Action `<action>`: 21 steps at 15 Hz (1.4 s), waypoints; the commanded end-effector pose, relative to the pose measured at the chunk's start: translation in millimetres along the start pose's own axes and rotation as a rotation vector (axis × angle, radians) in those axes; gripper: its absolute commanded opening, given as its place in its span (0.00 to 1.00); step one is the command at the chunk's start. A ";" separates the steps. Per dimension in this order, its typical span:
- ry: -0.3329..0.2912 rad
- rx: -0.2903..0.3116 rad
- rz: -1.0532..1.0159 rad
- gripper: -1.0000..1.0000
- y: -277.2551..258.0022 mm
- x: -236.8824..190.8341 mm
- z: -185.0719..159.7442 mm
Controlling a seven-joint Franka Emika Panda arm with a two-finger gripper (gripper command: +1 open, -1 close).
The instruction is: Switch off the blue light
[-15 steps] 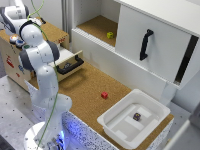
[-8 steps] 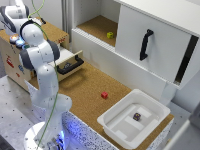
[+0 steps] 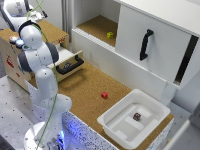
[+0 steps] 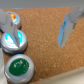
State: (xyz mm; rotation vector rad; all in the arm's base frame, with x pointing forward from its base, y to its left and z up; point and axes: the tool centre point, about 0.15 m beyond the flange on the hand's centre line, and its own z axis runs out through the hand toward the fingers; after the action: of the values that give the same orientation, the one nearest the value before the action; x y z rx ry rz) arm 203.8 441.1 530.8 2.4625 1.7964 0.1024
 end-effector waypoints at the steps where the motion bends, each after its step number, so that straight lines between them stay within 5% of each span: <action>1: 0.019 0.073 0.120 1.00 29.3 -47.8 26.4; 18: 0.047 0.089 0.717 1.00 190.2 -198.1 99.0; 21: 0.073 0.038 0.852 1.00 219.8 -239.8 97.3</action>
State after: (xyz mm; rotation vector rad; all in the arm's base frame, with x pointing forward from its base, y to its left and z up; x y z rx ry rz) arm 325.5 214.0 466.5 2.9678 0.8137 0.0566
